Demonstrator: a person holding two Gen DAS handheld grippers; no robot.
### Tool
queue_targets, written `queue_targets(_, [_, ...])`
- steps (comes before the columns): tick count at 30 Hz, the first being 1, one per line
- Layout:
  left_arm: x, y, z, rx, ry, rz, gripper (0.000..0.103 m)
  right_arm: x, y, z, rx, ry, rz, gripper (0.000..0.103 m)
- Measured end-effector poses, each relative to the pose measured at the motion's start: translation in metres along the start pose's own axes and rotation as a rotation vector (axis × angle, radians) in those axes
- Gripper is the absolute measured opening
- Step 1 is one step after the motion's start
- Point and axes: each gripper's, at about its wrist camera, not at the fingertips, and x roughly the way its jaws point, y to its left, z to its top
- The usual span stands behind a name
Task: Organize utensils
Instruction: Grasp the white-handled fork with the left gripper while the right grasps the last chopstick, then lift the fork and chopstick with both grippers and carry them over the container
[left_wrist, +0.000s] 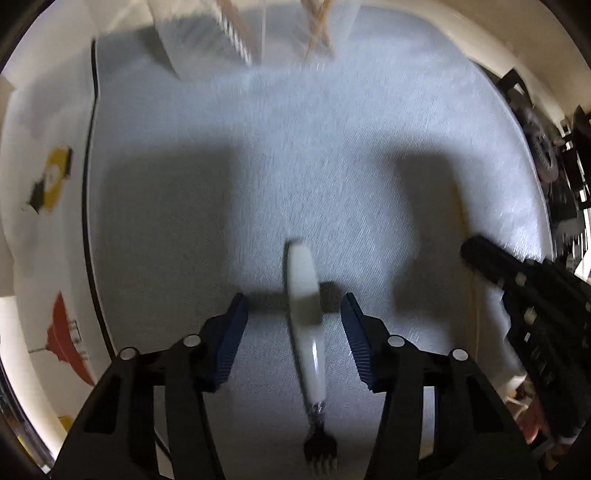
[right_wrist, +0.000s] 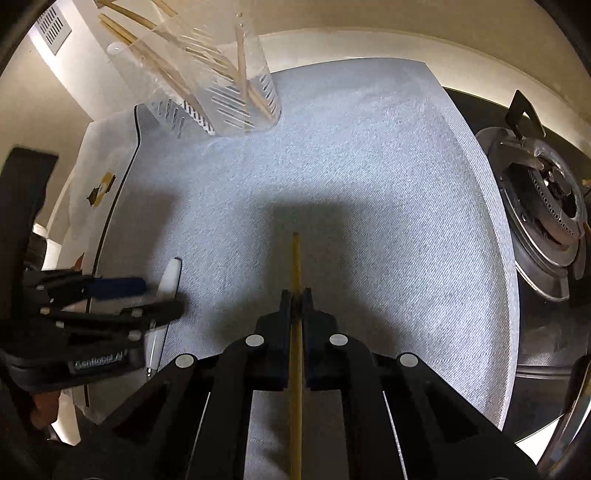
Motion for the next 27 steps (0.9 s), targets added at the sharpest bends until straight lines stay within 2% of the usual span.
queue_targets(1, [0.001,-0.001,0.001,0.005,0.002,0.008,0.047,0.001,0.001,0.0,-0.002,0.002,0.004,0.006])
queue_targets(4, [0.004,-0.002,0.005,-0.001,-0.017,0.021,0.018,0.002,0.005,0.002,-0.013,0.001,0.017,0.006])
queue_targets(7, [0.003,0.01,0.006,-0.069,-0.042,-0.022,0.017,-0.002,0.009,0.005,-0.01,-0.02,0.04,0.006])
queue_targets(11, [-0.03,0.019,-0.006,-0.055,-0.196,-0.051,0.017,-0.018,0.013,0.015,-0.021,-0.071,0.073,0.006])
queue_targets(19, [-0.097,0.027,-0.021,-0.038,-0.421,-0.063,0.017,-0.063,0.032,0.034,-0.08,-0.19,0.132,0.006])
queue_targets(27, [-0.158,0.037,-0.022,-0.04,-0.561,-0.051,0.017,-0.105,0.05,0.051,-0.126,-0.298,0.161,0.006])
